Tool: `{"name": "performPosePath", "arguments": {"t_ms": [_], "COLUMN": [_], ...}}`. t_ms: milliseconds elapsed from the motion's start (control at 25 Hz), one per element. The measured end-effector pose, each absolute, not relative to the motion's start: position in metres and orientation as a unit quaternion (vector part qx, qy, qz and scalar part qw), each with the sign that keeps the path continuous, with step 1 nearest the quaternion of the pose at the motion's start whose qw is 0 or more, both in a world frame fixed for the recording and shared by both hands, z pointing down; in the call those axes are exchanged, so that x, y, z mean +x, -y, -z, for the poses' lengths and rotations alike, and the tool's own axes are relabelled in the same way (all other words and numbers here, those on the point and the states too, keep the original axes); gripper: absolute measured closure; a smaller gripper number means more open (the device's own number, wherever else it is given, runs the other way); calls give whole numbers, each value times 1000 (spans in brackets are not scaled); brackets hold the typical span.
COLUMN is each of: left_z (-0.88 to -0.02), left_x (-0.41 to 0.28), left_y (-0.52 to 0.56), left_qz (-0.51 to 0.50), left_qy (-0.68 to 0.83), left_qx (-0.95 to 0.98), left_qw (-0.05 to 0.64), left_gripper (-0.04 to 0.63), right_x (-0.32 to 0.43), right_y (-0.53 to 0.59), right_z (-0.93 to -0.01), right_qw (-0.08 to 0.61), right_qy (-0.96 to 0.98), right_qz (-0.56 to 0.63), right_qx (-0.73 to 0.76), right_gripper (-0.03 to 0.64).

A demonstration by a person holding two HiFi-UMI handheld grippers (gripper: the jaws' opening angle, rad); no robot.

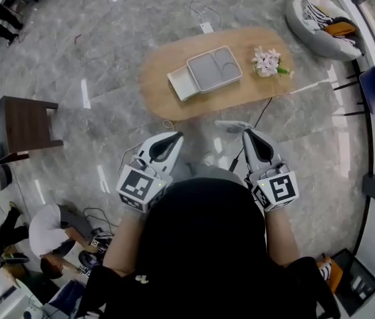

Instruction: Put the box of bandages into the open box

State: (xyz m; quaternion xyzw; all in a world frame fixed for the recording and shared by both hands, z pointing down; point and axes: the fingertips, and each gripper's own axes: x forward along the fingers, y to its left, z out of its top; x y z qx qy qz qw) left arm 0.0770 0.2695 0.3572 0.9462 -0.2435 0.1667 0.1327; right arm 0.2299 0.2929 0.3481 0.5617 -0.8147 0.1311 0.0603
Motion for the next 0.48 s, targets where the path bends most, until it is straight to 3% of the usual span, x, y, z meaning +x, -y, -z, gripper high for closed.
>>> {"name": "performPosePath", "arguments": {"t_ms": [480], "left_z": [-369], "left_x": [77], "left_y": [-243], "left_qz": [-173], "left_qy": [246], "left_qx": [943], "left_qw": [144], "left_gripper": [584], "right_x": [230], "right_y": [-260], "right_z": [-356], "right_qw": [58], "right_qy": [813], "right_qz": [-139], "right_qx": [563], "right_gripper": [620]}}
